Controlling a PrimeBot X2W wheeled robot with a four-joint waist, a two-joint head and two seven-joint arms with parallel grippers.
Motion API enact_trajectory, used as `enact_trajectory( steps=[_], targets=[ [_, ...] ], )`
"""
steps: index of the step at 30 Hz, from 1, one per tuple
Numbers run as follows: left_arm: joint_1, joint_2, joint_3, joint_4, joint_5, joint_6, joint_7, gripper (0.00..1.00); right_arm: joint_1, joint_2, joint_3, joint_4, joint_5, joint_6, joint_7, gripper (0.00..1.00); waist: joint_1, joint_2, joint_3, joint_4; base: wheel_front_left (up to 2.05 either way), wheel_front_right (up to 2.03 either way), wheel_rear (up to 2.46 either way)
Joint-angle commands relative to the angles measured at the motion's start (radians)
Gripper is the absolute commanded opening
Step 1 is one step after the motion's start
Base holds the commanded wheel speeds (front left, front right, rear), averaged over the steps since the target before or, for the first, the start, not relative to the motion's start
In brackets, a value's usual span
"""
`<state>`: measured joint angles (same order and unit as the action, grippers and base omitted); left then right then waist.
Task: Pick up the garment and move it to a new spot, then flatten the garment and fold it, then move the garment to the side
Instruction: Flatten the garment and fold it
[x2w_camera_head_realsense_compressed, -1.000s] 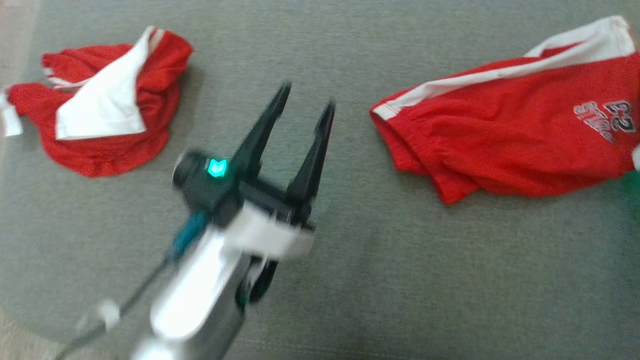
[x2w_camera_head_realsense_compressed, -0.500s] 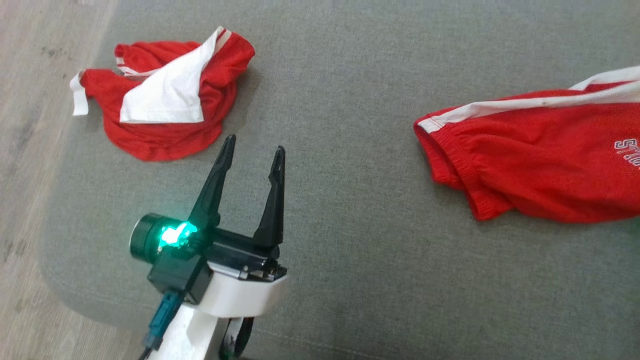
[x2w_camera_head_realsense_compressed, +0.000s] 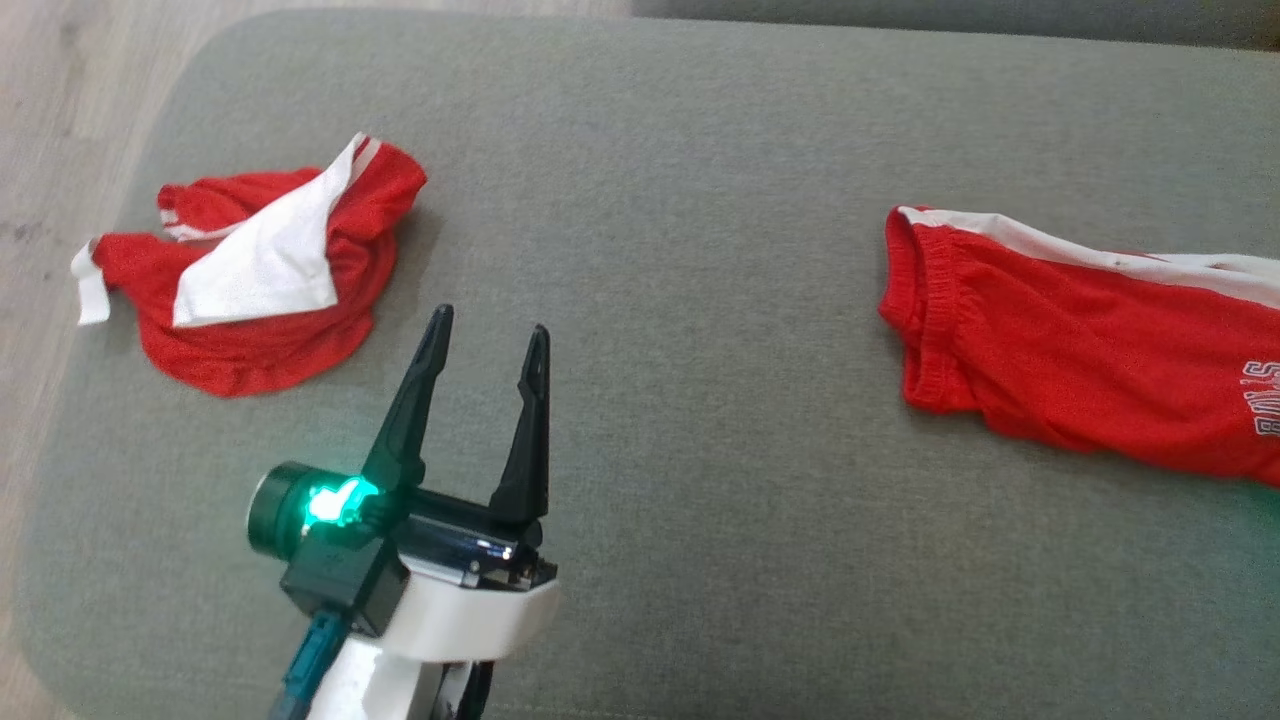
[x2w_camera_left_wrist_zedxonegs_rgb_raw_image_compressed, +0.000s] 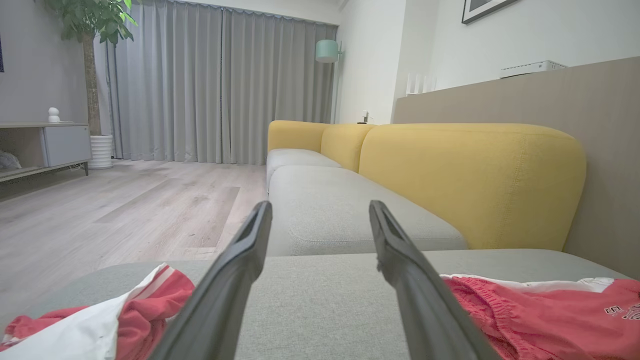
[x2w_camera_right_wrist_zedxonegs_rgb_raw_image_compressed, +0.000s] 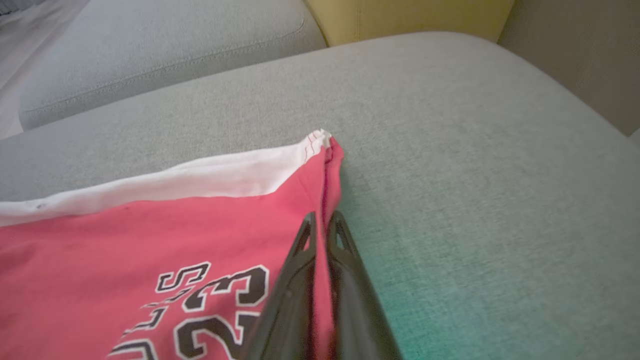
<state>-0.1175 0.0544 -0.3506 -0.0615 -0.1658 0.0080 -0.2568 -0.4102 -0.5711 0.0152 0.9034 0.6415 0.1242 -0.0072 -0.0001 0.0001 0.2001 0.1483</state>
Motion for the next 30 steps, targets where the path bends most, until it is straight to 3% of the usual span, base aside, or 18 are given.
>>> enact_trajectory(
  steps=[1, 5, 10, 19, 20, 22, 23, 30],
  targets=[
    [-0.003, -0.002, 0.042, -0.028, 0.008, -0.004, -0.005, 1.0, -0.009, -0.034, 0.005, -0.041, -0.016, 0.007, -0.022, 0.0, 0.0001, -0.0001, -0.02, -0.021, 0.0, 0.0, 0.0],
    [0.001, -0.003, 0.042, -0.021, 0.008, -0.009, -0.005, 1.0, -0.028, -0.013, 0.008, -0.08, -0.038, 0.007, -0.038, 0.0, 0.0001, -0.0001, -0.035, -0.032, 0.0, 0.0, 0.0],
    [0.006, -0.004, 0.037, -0.009, 0.008, -0.011, -0.005, 1.0, -0.071, 0.056, 0.059, -0.213, -0.061, 0.007, -0.039, 0.0, 0.0001, -0.0001, -0.059, -0.044, 0.0, 0.0, 0.0],
    [0.006, -0.004, 0.022, 0.003, -0.006, -0.009, -0.005, 1.0, -0.096, 0.22, 0.296, -0.478, -0.13, 0.007, 0.066, 0.0, 0.0001, -0.0001, -0.07, -0.047, 0.0, 0.0, 0.0],
    [0.004, -0.004, 0.018, 0.005, -0.009, -0.01, -0.005, 1.0, -0.089, 0.236, 0.333, -0.489, -0.141, 0.007, 0.083, 0.07, 0.0001, -0.0001, -0.069, -0.043, 0.0, 0.0, 0.0],
    [-0.001, -0.004, 0.011, 0.006, -0.02, -0.009, -0.005, 1.0, -0.068, 0.264, 0.388, -0.5, -0.163, 0.007, 0.099, 0.82, 0.0001, -0.0001, -0.069, -0.034, 0.0, 0.0, 0.0],
    [-0.003, -0.004, 0.008, 0.008, -0.025, -0.008, -0.005, 1.0, -0.056, 0.28, 0.397, -0.502, -0.168, 0.007, 0.096, 1.0, 0.0001, -0.0001, -0.07, -0.029, 0.0, 0.0, 0.0],
    [0.006, -0.004, 0.006, 0.013, -0.03, 0.0, -0.005, 1.0, 0.033, 0.32, 0.305, -0.567, -0.212, 0.007, -0.07, 1.0, 0.0001, -0.0001, -0.102, -0.007, 0.0, 0.0, 0.0]
  ],
)
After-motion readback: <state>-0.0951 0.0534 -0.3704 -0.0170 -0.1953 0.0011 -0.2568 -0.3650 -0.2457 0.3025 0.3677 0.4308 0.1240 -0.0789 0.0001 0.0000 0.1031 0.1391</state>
